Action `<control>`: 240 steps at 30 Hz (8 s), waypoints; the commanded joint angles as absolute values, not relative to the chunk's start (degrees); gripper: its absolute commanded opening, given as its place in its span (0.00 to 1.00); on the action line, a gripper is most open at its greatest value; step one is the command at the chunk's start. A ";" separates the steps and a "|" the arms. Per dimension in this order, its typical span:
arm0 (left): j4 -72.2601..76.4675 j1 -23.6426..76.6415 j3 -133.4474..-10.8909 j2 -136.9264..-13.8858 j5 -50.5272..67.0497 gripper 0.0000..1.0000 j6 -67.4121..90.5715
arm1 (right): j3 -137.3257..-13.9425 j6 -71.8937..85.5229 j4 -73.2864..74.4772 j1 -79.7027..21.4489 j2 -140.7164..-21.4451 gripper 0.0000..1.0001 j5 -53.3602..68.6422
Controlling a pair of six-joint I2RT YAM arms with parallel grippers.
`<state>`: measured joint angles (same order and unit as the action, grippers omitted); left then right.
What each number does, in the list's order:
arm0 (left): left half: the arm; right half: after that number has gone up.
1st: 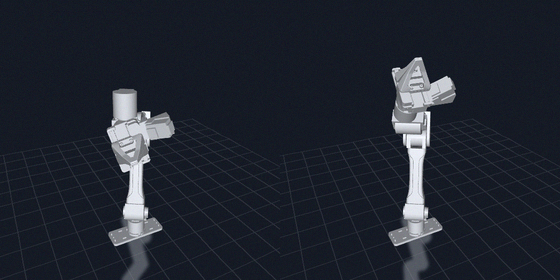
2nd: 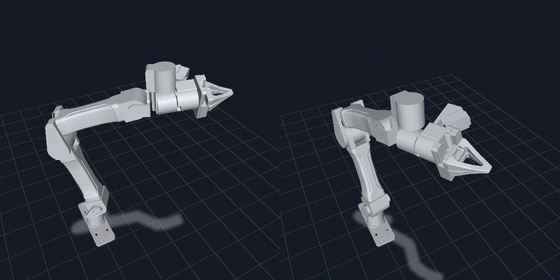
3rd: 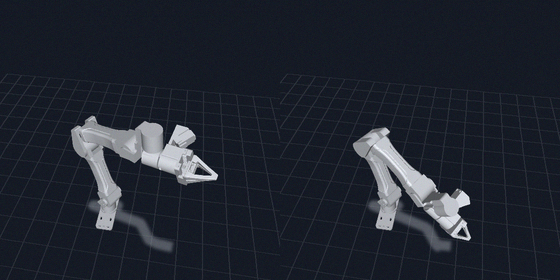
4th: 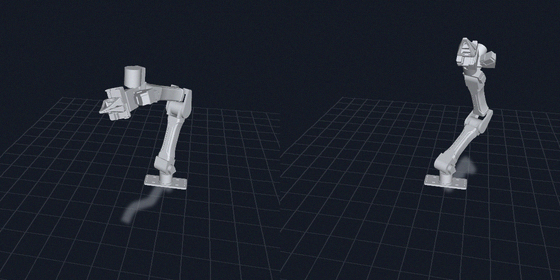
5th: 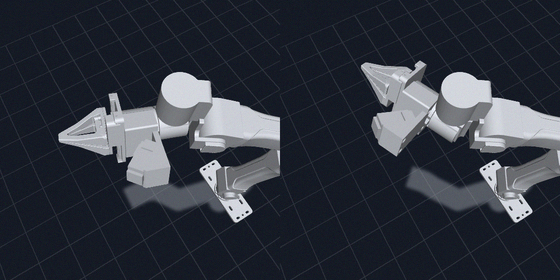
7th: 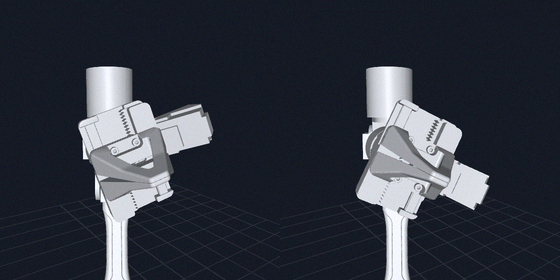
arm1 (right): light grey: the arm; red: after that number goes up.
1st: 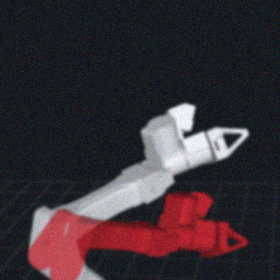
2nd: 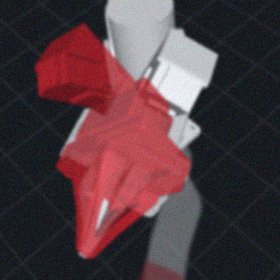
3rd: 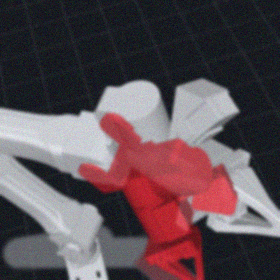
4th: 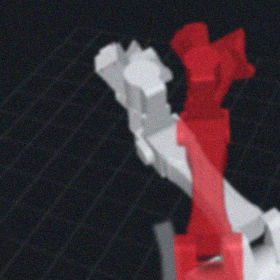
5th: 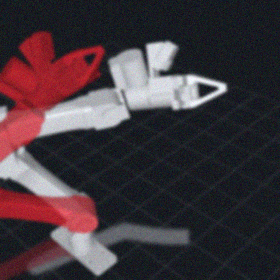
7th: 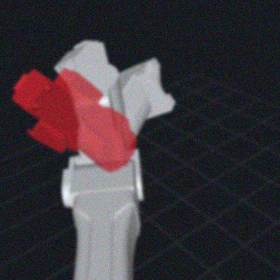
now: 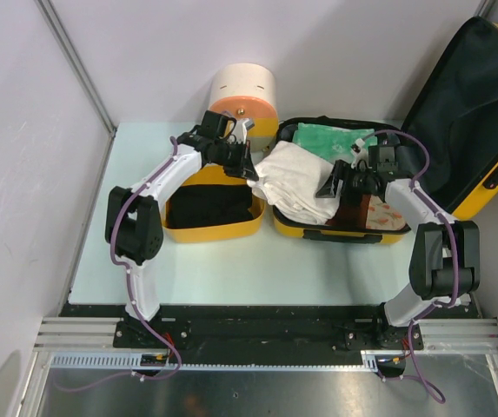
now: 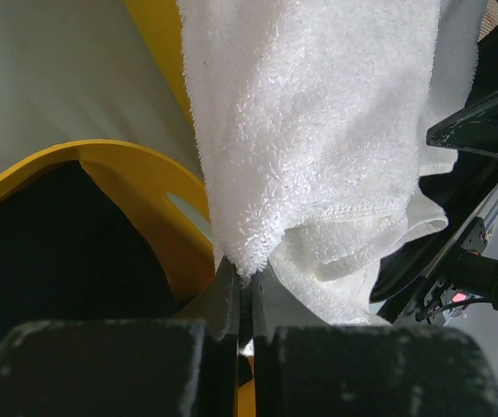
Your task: Open, take out, and arrange the luggage
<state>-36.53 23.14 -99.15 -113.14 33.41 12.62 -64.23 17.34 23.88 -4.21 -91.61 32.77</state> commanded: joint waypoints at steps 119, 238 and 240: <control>-34.80 -5.98 -56.33 -83.41 25.66 0.31 29.01 | -66.44 0.53 27.69 1.06 -94.13 0.59 21.53; -33.22 43.15 -120.67 -125.95 14.77 0.03 18.81 | -75.50 -5.89 39.02 18.11 -92.38 0.00 21.17; -33.22 43.15 -120.85 -124.81 14.33 0.00 18.02 | -76.11 -5.63 39.11 18.02 -90.98 0.00 22.84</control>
